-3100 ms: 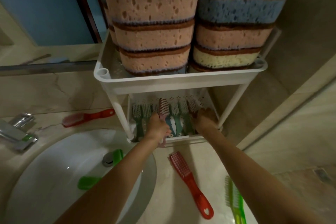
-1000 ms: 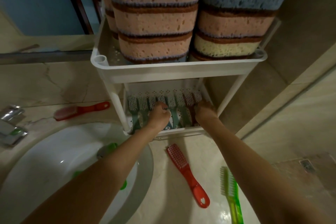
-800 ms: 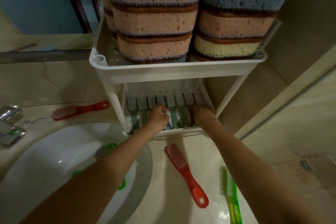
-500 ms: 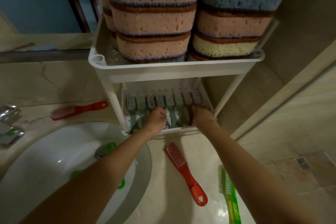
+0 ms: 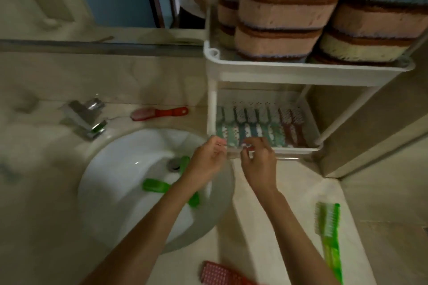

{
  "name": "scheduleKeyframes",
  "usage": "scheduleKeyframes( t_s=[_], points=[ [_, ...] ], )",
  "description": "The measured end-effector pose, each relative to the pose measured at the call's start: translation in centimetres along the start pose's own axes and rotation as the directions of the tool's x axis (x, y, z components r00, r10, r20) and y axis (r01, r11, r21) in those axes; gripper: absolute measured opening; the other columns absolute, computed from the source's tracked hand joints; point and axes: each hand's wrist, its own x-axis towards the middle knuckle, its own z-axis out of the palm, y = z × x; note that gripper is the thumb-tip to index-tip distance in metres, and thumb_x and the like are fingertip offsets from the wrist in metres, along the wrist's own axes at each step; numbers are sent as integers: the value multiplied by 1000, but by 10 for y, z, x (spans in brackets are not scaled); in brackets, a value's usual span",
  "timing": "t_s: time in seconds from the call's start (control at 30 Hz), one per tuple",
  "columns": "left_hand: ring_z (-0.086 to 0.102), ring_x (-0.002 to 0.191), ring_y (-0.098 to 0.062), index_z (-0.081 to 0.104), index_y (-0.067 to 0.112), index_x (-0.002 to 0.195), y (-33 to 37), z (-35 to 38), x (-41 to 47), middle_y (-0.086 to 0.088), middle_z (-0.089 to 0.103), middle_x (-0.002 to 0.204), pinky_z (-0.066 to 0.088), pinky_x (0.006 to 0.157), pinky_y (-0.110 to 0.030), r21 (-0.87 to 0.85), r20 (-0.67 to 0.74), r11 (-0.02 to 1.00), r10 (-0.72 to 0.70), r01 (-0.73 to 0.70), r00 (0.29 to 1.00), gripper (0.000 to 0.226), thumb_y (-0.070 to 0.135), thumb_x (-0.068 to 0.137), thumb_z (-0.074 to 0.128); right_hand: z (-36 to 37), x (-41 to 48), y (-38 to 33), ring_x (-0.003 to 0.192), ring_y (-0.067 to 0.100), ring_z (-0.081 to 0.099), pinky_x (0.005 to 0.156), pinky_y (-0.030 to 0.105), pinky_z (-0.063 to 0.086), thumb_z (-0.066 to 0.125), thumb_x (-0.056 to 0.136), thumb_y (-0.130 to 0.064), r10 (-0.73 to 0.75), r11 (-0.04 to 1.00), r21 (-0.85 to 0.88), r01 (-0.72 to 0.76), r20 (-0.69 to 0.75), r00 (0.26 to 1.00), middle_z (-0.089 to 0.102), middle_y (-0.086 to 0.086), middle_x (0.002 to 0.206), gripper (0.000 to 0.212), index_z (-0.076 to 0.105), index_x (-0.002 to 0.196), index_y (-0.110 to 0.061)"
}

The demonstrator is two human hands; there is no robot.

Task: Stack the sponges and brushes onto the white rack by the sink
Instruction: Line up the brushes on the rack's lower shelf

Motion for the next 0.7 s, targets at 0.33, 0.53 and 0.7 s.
scheduleKeyframes(
  t_s=[0.33, 0.53, 0.7],
  points=[
    [62, 103, -31, 60, 12, 98, -161, -170, -108, -17, 66, 110, 44, 78, -28, -117, -307, 914, -405, 388, 861, 13, 9, 90, 51, 147, -98, -141, 103, 33, 60, 88, 33, 41, 46, 86, 2, -75, 997, 44, 61, 484, 872, 61, 17, 114, 29, 63, 110, -4],
    [57, 111, -34, 64, 2, 105, -238, -281, -143, -19, 66, 111, 43, 92, -33, -123, -439, 841, -522, 527, 731, 29, 15, 84, 48, 244, -137, -225, 108, 30, 58, 92, 30, 41, 43, 88, -3, -115, 986, -5, 165, 699, 705, 63, 15, 116, 30, 63, 111, -5],
    [53, 114, -40, 54, -6, 117, -294, -354, -148, -26, 58, 120, 43, 97, -41, -121, -580, 733, -600, 670, 552, 40, 13, 81, 60, 310, -146, -282, 112, 31, 54, 93, 31, 41, 42, 89, -6, -74, 973, -72, 219, 802, 593, 59, 16, 121, 30, 60, 114, -4]
  ],
)
